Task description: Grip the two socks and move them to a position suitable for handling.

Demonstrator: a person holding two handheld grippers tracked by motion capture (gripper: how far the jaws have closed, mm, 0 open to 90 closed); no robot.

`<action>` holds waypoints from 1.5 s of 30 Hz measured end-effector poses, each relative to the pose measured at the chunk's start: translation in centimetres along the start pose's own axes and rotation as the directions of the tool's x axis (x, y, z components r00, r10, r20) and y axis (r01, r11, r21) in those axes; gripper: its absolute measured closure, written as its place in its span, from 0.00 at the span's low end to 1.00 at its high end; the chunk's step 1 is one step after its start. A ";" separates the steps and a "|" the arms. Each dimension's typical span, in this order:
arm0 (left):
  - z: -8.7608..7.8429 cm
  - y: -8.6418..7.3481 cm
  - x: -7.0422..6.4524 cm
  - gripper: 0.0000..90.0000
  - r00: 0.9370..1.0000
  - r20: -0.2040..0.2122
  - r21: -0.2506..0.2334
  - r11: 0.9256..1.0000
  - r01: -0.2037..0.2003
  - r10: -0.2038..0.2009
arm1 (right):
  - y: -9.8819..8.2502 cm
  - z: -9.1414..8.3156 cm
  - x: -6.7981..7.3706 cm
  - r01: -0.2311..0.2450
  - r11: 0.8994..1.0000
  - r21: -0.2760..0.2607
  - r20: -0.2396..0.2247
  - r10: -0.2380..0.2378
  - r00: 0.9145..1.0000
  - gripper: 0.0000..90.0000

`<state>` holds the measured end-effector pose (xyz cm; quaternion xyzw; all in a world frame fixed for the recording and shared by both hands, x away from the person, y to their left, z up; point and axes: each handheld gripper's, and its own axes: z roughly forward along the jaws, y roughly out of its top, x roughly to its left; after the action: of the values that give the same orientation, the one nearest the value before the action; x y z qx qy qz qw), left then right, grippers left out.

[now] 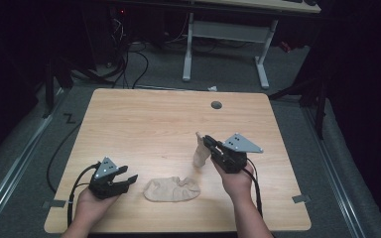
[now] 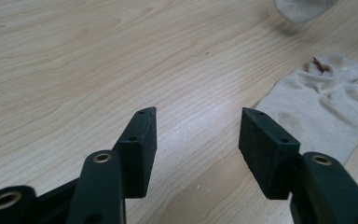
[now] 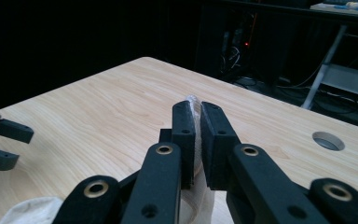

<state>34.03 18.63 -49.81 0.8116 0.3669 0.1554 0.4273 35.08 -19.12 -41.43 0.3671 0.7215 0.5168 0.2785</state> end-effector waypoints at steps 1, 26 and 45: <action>0.0 0.0 0.0 0.52 1.000 -0.001 0.000 1.000 -0.001 0.001 | 0.1 0.0 0.2 0.002 1.000 -0.004 -0.013 -0.003 1.000 0.94; 0.1 -0.2 -0.1 0.52 1.000 0.003 0.018 1.000 -0.015 0.015 | 1.3 1.6 8.2 -0.010 1.000 -0.030 -0.298 0.000 0.955 0.94; 1.8 0.7 -3.9 0.54 0.992 0.107 0.034 0.997 -0.072 0.068 | -2.1 2.7 8.5 -0.017 0.995 0.094 -0.263 0.042 0.964 0.94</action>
<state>32.72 14.47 -50.07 0.8389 0.3178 0.1200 0.4252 31.79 -11.13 -44.43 0.3179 0.7696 0.5317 0.1549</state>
